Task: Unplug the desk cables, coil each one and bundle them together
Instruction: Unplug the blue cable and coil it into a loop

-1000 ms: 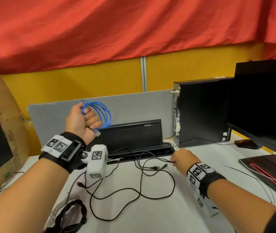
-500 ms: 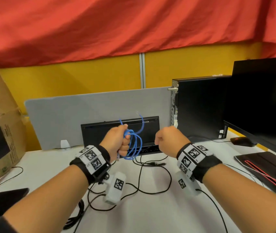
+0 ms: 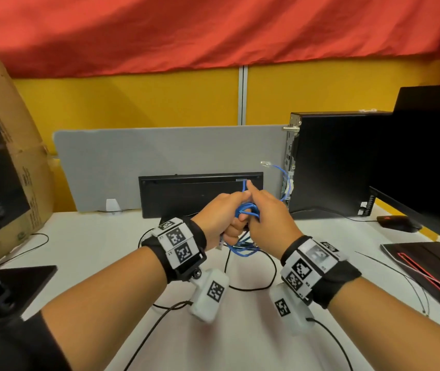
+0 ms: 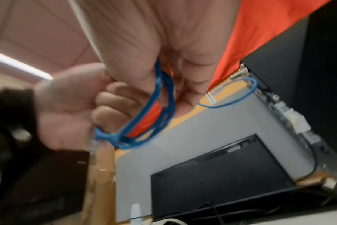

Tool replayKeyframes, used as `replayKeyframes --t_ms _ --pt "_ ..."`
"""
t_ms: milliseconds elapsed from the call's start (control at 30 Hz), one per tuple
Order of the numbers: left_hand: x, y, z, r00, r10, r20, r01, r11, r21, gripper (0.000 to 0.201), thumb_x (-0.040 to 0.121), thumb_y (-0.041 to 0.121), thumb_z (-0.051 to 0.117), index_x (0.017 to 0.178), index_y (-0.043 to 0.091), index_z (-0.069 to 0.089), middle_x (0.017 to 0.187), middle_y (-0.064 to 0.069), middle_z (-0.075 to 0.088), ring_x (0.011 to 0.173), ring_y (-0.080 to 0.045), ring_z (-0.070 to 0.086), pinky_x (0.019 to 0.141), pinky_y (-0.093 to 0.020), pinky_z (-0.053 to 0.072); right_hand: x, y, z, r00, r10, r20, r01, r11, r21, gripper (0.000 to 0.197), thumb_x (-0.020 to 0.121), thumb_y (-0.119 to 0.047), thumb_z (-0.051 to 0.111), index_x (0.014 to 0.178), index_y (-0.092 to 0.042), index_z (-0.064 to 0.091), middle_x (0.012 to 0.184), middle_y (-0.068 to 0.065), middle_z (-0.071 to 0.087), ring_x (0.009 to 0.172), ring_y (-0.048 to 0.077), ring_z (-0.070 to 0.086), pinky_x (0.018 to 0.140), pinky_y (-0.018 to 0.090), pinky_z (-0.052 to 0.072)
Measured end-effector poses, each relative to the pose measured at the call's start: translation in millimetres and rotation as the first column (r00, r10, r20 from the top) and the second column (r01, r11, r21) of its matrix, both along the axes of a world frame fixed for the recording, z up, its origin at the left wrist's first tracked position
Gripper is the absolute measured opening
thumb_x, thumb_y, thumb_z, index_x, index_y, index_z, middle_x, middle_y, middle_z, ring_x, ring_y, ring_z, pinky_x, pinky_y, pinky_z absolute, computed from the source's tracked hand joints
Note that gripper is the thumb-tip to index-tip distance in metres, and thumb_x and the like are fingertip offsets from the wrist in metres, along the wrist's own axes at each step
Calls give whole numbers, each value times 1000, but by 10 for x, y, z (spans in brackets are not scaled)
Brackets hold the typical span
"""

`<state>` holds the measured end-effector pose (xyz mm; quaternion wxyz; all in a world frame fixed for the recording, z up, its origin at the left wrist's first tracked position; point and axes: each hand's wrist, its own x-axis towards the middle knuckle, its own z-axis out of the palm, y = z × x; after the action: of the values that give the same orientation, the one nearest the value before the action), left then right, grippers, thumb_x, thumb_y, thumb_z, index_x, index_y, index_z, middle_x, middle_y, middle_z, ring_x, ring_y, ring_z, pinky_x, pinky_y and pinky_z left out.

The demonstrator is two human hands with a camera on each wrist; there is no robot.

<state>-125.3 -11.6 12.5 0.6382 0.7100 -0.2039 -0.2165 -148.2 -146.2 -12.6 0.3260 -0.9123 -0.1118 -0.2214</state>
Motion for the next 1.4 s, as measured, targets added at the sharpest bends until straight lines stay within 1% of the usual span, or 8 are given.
replayKeyframes --t_ms 100,333,533,667,800,1000,1233,1400 --pt "-20 23 5 999 -14 36 14 1000 -4 52 102 42 33 57 16 38 51 1 23 44 -13 17 42 -23 19 -41 10 -23 986 -47 158 45 999 16 44 86 2 51 124 -17 59 95 -3 50 82 9 51 73 19 45" --pt "-35 116 -43 998 -46 45 49 997 -65 53 102 40 32 55 17 38 50 0 24 44 -15 17 46 -27 18 -115 62 64 996 18 86 -32 986 166 70 84 2 60 147 -19 37 111 0 61 91 13 61 82 22 52" --pt "-44 100 -26 997 -19 75 22 999 -43 50 102 35 38 57 14 41 50 0 26 43 -14 19 44 -24 21 -146 125 85 974 -140 179 156 985 -76 10 86 -3 60 92 -7 66 94 3 46 77 11 43 62 9 31" --pt "-38 57 -13 981 154 120 -145 986 -78 38 99 27 49 66 9 54 51 0 35 41 -11 24 43 -22 23 -98 121 73 972 -192 136 204 976 -78 13 83 2 58 80 -10 63 95 0 41 76 14 47 66 20 40" --pt "-25 43 -17 980 182 81 -172 979 -113 36 100 25 42 70 9 52 49 3 39 40 -9 25 42 -21 21 -66 60 61 974 -151 168 165 984 -71 11 82 1 64 77 -9 67 93 1 44 75 10 44 60 9 32" --pt "-15 52 -52 988 136 -66 -142 987 -82 43 101 27 39 65 7 52 45 3 37 38 -8 24 37 -19 22 -150 -89 5 969 -96 227 86 995 53 30 65 -20 87 80 -22 61 93 -6 52 59 -4 43 57 7 39" --pt "-44 21 -121 991 133 -22 -135 979 -151 33 99 22 45 68 11 52 52 2 32 44 -9 22 38 -19 22 -274 -17 -179 911 1 413 -137 944 300 14 80 -24 76 93 -29 73 88 -2 55 69 5 53 61 13 45" --pt "-61 65 -202 996 78 50 -71 989 -132 38 102 29 45 75 9 63 56 2 34 44 -7 25 38 -18 23 -354 85 -170 992 -43 115 -43 756 654 26 88 -47 58 80 -31 77 83 -1 66 80 15 65 72 35 56"
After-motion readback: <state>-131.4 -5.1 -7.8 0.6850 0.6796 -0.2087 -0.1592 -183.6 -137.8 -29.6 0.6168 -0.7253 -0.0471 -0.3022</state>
